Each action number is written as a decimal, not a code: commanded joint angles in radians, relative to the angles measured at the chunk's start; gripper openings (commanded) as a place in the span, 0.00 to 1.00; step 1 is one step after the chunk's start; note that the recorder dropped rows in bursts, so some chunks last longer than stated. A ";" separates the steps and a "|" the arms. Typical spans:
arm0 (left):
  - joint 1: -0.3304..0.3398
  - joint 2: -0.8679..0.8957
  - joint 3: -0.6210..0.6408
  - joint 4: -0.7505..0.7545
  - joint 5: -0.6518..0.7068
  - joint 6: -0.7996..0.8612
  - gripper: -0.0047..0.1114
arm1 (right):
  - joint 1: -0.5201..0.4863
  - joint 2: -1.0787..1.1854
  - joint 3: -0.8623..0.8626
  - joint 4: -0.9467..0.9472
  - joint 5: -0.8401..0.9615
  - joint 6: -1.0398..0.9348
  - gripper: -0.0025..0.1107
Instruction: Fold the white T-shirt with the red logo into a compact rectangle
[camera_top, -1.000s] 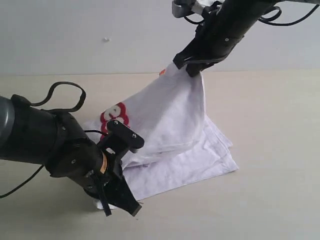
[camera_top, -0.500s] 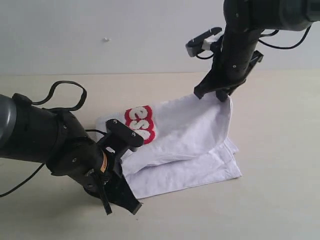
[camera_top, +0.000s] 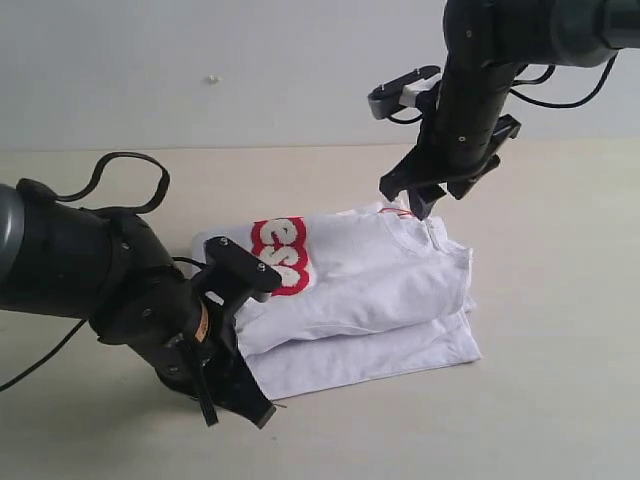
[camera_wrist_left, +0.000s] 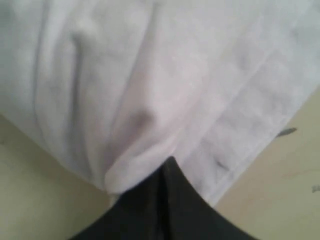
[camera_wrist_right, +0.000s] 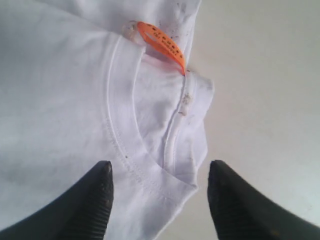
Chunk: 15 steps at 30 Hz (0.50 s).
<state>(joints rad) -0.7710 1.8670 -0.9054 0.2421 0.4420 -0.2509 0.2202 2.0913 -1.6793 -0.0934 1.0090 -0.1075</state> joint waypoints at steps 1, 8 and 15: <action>0.005 -0.023 -0.001 0.009 0.010 -0.014 0.04 | 0.000 -0.031 -0.012 0.048 0.008 0.004 0.52; 0.028 -0.123 -0.001 0.016 -0.014 -0.020 0.04 | 0.000 -0.013 0.031 0.284 0.074 -0.149 0.46; 0.136 -0.200 -0.001 0.016 -0.008 -0.102 0.04 | 0.002 -0.007 0.124 0.358 0.039 -0.188 0.38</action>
<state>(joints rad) -0.6624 1.7041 -0.9054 0.2531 0.4388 -0.3174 0.2217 2.0790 -1.5875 0.2437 1.0731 -0.2769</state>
